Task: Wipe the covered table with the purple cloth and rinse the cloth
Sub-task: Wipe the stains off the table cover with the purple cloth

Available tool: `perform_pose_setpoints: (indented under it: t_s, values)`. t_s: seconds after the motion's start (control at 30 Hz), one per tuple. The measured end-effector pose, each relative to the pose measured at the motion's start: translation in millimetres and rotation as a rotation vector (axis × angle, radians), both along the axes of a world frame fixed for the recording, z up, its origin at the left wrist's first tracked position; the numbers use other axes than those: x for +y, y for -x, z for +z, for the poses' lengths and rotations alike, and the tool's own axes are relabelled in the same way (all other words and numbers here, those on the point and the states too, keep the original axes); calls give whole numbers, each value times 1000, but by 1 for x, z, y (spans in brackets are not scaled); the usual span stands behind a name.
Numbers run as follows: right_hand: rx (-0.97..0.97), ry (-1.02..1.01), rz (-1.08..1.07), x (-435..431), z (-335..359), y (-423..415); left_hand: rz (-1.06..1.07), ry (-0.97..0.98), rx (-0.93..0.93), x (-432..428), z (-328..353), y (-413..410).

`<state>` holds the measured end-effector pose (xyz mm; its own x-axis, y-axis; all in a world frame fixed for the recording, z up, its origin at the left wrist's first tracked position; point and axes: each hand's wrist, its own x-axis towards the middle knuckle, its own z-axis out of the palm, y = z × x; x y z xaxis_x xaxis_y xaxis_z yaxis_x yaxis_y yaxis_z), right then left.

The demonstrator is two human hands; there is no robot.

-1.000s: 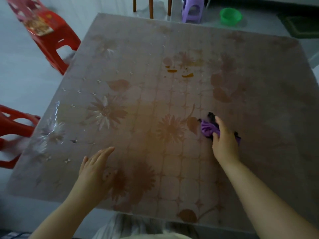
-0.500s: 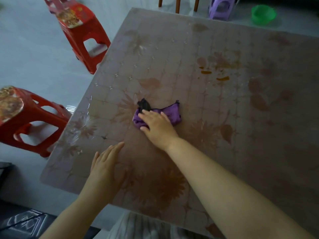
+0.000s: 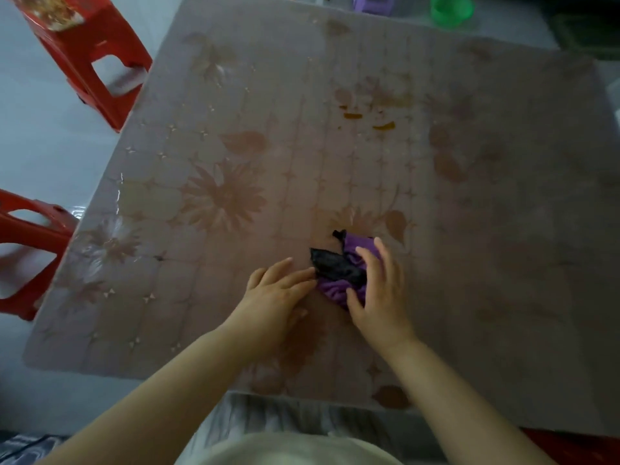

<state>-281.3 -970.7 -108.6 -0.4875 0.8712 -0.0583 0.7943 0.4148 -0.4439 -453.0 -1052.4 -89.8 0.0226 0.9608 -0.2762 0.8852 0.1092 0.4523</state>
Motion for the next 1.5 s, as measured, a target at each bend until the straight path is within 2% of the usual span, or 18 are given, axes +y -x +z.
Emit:
perform_pose_setpoints:
  t_s: [0.13, 0.2, 0.33, 0.43, 0.6, 0.67, 0.73, 0.93, 1.07, 1.17, 1.3, 1.4, 1.5]
  values:
    - [-116, 70, -54, 12, 0, 27, 78, -75, 8, -9, 11, 5]
    - [-77, 111, -31, 22, 2, 55, 114, -53, 24, -18, 14, 15]
    - [-37, 213, 211, 19, 7, 123, 233, -58, 22, -36, 17, 40]
    - [-70, 168, 386, -14, 6, 150, 356, -103, 9, -45, 14, 58]
    - [-71, 110, 532, -51, -1, 114, 352, -55, 11, -49, 8, 71]
    - [-85, 13, 549, -53, -8, 82, 323, -34, 28, -46, 8, 67]
    - [-138, -90, 488, -48, -16, 43, 302, -41, 29, -41, 6, 64]
    - [-171, -129, 164, 14, -18, -54, 291, -43, 28, -35, 4, 65]
    - [-162, -26, -185, 57, -15, -43, 309, -44, 34, -39, 4, 75]
    - [-132, 2, -241, 80, -15, 9, 328, -52, 43, -45, 6, 82]
    - [-110, 58, 4, 66, -5, 101, 365, -57, 55, -54, 11, 92]
    - [-132, 120, 298, 10, 1, 153, 392, -66, 51, -60, 13, 101]
    - [-175, 82, 529, -45, -2, 169, 418, -74, 54, -65, 14, 108]
